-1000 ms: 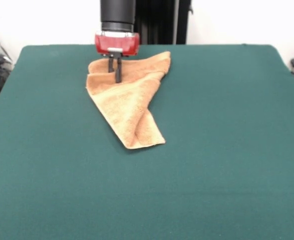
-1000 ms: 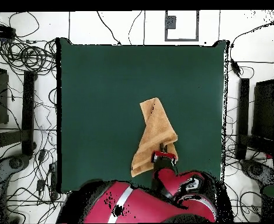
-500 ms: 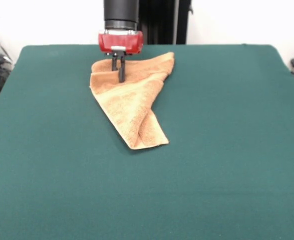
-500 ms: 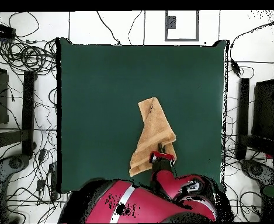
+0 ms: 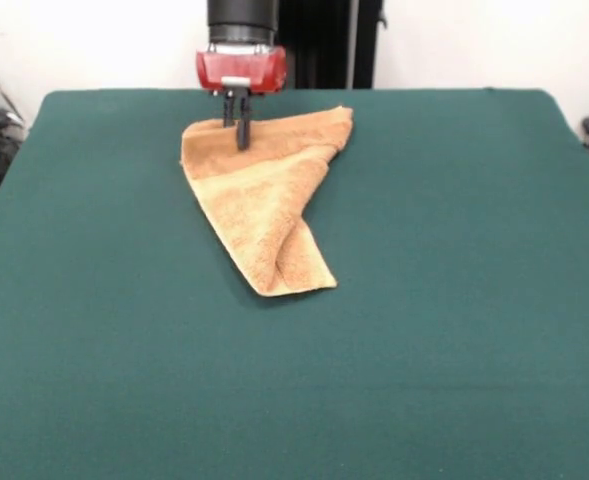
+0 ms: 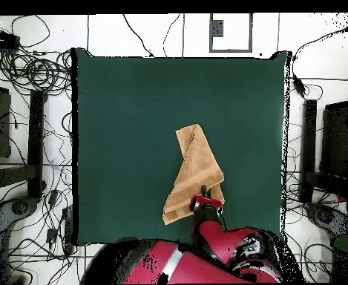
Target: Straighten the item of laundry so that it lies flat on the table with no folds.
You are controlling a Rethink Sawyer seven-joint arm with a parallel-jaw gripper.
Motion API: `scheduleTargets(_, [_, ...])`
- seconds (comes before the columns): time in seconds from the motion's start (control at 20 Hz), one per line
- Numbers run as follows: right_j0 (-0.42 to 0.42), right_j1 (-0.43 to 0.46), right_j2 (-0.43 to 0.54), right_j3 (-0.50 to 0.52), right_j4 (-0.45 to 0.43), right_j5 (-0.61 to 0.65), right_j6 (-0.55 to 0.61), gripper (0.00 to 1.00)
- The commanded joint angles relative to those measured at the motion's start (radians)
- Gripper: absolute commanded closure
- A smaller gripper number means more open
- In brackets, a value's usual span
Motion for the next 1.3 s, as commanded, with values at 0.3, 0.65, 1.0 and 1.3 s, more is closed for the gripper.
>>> scheduleTargets(0.3, [-0.194, -0.422, 0.389, 0.264, -0.119, 0.502, 0.101, 1.0])
scheduleTargets(0.65, [-0.192, -0.423, 0.362, 0.281, -0.092, 0.466, 0.07, 1.0])
scheduleTargets(1.0, [-0.106, -0.437, 0.253, 0.287, -0.032, 0.447, 0.08, 1.0])
scheduleTargets(1.3, [-0.084, -0.451, 0.224, 0.299, -0.019, 0.454, 0.089, 1.0])
